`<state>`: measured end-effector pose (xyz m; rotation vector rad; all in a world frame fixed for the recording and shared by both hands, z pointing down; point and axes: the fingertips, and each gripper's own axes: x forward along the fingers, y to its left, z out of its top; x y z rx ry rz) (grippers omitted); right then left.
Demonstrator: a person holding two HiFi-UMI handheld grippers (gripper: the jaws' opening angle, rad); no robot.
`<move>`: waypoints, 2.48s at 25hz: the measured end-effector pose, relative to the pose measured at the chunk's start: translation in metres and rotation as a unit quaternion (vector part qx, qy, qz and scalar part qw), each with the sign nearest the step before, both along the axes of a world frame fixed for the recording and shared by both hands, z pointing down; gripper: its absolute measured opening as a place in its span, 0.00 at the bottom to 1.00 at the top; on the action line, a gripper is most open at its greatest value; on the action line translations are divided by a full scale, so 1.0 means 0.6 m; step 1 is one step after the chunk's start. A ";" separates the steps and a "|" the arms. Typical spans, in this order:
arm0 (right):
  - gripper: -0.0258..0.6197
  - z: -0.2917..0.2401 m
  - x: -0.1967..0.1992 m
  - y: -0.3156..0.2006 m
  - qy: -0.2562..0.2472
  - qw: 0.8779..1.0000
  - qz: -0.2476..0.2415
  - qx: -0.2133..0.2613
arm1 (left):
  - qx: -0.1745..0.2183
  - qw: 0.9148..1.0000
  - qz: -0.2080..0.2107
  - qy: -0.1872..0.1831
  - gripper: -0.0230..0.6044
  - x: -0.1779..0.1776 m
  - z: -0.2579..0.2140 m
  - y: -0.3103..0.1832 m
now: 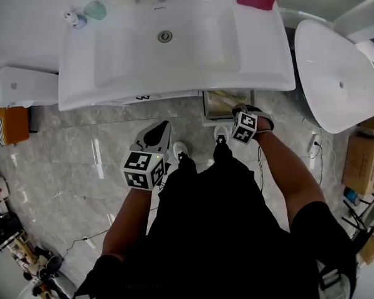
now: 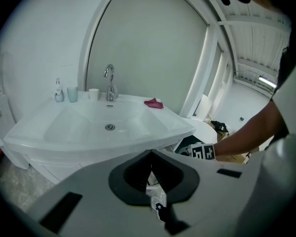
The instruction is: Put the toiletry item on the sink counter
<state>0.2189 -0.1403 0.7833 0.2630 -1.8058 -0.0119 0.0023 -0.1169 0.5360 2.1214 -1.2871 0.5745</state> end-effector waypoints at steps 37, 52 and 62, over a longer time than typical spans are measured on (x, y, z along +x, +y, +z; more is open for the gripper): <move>0.06 0.109 -0.023 -0.025 0.061 0.998 -0.025 0.001 | -0.001 0.999 -0.036 0.003 0.05 -0.046 0.006 0.009; 0.06 -0.160 -0.103 0.013 -0.101 0.986 0.127 0.026 | 0.052 0.998 0.037 0.021 0.04 -0.040 -0.053 0.016; 0.06 -0.425 -0.165 0.018 -0.310 0.915 0.239 0.100 | 0.086 0.994 0.059 0.035 0.05 -0.057 -0.105 0.026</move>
